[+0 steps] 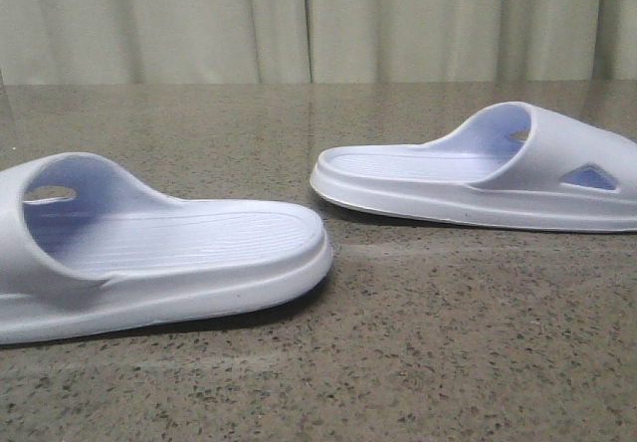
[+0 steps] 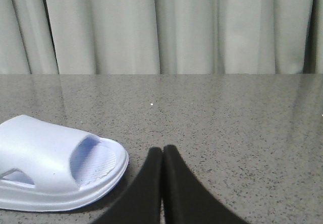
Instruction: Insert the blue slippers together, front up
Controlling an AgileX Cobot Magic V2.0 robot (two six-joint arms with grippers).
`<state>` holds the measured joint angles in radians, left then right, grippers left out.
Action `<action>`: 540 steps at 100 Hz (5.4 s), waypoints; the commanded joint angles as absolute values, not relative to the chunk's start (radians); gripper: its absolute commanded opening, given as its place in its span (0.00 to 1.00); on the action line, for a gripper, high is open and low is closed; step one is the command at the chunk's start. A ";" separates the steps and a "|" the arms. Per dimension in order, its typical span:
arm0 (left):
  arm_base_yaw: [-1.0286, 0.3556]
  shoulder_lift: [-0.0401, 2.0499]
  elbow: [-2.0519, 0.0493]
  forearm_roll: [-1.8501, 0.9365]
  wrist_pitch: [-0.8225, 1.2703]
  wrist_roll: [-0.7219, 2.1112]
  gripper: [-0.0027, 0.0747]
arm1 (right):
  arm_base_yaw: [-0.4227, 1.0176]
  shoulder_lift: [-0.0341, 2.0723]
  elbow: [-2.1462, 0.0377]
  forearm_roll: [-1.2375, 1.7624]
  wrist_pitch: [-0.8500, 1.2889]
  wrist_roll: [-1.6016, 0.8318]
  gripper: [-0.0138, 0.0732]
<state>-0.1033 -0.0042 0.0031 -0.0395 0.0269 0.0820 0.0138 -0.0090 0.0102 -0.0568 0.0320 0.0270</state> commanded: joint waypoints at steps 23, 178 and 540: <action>-0.111 -0.034 0.010 -0.046 -0.058 0.072 0.06 | 0.008 -0.030 0.031 -0.057 -0.053 0.024 0.04; -0.109 0.093 -0.215 -0.431 0.093 0.072 0.05 | 0.008 0.001 -0.237 -0.190 0.182 0.020 0.04; -0.189 0.804 -0.326 -0.862 0.457 -0.302 0.06 | 0.008 0.235 -0.481 0.007 0.306 0.020 0.52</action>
<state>-0.1808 0.7968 -0.3086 -0.8468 0.4740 -0.2959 0.0119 0.2160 -0.4500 0.0069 0.3945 0.0252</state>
